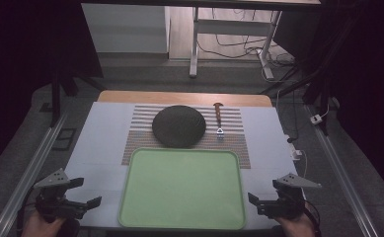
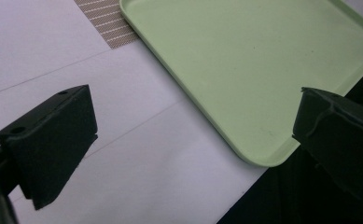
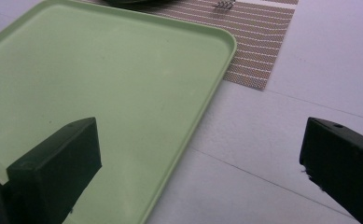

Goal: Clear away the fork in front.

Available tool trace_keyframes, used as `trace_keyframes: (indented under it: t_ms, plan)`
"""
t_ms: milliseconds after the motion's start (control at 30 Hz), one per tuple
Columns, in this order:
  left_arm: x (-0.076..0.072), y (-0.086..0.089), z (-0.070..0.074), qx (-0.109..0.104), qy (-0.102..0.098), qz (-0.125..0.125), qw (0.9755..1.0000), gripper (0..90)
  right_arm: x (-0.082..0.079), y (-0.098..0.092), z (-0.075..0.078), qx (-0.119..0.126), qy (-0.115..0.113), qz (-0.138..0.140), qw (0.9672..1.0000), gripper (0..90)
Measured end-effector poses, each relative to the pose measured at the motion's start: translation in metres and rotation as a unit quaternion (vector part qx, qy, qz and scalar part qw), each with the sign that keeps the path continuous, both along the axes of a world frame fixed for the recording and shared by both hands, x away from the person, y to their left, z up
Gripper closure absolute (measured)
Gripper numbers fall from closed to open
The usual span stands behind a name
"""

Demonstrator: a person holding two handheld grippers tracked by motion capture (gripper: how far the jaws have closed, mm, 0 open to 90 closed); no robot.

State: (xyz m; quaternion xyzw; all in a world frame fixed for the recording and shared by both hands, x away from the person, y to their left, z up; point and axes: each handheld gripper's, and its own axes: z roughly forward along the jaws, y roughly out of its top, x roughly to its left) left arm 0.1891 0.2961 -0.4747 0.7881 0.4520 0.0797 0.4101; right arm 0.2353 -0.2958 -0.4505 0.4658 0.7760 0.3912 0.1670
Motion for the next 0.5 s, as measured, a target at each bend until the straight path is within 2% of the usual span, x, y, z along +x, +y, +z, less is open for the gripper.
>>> trace_keyframes:
  t_ms: [233, 500]
  plan:
    - [-0.0002, 0.002, 0.0, -0.01, -0.001, -0.003, 0.9999, 0.6, -0.0007, 0.0013, 0.0002, -0.003, -0.002, 0.006, 1.0, 0.0]
    - [0.0, 0.0017, 0.0001, -0.009, -0.002, -0.007, 0.9999, 0.8, -0.0003, 0.0028, -0.0001, -0.007, 0.002, 0.008, 0.9999, 0.0]
